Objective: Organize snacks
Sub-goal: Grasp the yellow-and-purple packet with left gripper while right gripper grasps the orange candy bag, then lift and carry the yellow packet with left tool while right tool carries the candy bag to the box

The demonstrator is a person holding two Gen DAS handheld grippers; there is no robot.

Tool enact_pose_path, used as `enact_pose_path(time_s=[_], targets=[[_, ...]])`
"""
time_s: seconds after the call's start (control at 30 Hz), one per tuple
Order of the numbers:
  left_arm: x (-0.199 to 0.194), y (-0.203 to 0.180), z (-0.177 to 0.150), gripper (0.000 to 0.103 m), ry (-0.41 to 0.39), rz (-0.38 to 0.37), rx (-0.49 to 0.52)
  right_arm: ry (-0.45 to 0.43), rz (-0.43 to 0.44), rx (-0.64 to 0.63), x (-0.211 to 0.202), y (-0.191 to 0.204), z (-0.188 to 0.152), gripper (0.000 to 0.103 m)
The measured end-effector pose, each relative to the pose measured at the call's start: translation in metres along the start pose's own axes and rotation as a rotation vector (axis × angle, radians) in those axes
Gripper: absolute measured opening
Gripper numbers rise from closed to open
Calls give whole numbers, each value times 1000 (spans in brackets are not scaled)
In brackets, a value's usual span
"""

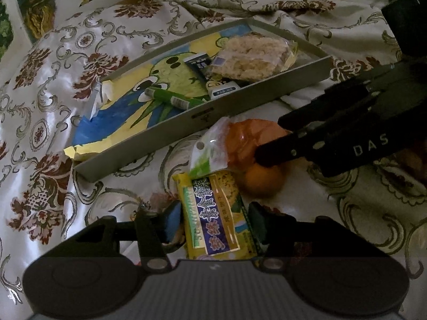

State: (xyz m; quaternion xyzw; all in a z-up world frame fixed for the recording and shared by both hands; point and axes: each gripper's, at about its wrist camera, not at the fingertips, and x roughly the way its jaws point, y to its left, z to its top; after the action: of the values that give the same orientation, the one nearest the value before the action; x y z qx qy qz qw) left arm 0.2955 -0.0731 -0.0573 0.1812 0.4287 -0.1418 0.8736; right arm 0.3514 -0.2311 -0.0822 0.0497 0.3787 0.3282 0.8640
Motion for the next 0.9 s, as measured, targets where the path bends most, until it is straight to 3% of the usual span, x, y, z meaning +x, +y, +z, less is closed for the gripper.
enact_pose_path(time_s=[0.07, 0.13, 0.57, 0.9], targets=[[-2, 3, 0, 58, -3, -12, -27, 3, 28, 24, -1, -2, 0, 43], [-5, 5, -2, 58, -8, -17, -51, -1, 25, 25, -4, -1, 1, 41], [-34, 14, -22, 57, -42, -9, -225, -3, -20, -21, -21, 7, 0, 40], [-39, 19, -23, 57, -64, 10, -293, 4, 55, 120, 0, -9, 2, 59]])
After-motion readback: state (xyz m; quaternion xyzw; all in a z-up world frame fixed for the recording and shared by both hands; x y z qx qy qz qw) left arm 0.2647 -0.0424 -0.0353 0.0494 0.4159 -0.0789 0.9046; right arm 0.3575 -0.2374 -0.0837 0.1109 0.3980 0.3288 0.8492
